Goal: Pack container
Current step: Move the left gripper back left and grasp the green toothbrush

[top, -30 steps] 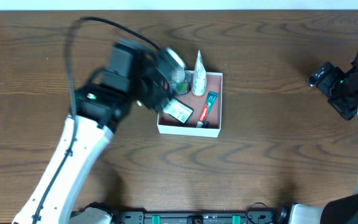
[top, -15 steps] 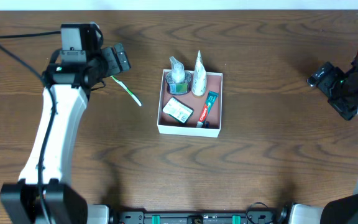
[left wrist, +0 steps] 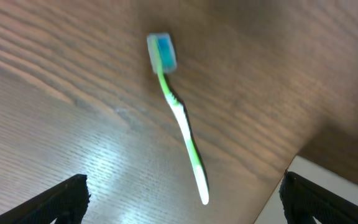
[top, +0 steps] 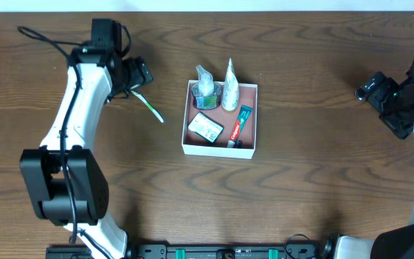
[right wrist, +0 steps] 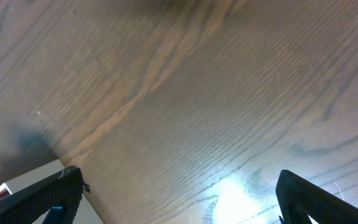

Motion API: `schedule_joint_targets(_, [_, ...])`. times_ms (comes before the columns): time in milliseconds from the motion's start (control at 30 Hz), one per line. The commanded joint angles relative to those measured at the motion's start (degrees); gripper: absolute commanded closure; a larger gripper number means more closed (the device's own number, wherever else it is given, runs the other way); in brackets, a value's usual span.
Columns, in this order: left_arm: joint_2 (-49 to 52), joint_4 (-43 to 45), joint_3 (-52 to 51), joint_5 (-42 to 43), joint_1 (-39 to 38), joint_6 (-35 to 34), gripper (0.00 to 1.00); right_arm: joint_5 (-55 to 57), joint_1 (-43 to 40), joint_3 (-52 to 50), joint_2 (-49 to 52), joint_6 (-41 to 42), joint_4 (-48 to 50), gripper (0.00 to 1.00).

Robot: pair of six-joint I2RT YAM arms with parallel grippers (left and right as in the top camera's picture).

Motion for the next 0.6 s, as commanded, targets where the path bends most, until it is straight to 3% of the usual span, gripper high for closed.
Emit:
schedule_joint_targets(0, [2.51,-0.94,2.78,-1.84,-0.09,-1.86,0.02,-0.2,-0.22,0.52,0.37,0.61,-0.02,0.01])
schedule_joint_targets(567, [12.17,0.15,2.89,-1.62,-0.09,-4.57,0.02,-0.2,-0.22,0.52,0.37,0.59,-0.02,0.01])
